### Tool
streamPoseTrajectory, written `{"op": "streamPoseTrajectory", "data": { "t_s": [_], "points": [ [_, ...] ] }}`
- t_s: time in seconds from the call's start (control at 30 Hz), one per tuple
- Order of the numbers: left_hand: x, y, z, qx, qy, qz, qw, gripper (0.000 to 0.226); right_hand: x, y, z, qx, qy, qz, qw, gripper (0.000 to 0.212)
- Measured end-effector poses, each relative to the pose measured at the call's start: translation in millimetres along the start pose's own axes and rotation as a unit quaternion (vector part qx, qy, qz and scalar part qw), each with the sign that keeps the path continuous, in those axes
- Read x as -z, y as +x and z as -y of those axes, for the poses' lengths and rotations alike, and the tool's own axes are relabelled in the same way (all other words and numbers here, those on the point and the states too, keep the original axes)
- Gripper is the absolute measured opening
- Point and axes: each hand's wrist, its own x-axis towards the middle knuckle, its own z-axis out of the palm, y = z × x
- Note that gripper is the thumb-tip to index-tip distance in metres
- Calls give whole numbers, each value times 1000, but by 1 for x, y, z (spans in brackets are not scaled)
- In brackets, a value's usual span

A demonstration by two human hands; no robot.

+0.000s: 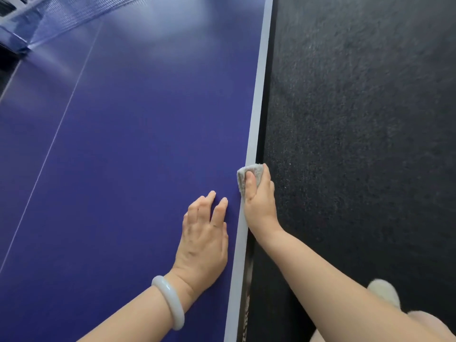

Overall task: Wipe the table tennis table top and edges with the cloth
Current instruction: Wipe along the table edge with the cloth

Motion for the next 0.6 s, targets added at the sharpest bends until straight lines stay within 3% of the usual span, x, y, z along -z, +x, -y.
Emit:
{"op": "streamPoseTrajectory", "data": {
  "t_s": [0.1, 0.23, 0.43, 0.6],
  "points": [
    [11, 45, 5, -25, -52, -39, 998, 39, 2, -1, 2, -3, 5, 11, 1000, 65],
    [18, 127, -8, -37, -60, -72, 995, 45, 2, -3, 1, -21, 22, 15, 999, 77],
    [14, 229, -20, -9, -37, -49, 998, 53, 6, -1, -1, -35, 51, 31, 998, 82],
    [2, 234, -17, 27, -63, -40, 997, 53, 6, 4, 2, -59, 85, 55, 993, 83]
  ]
}}
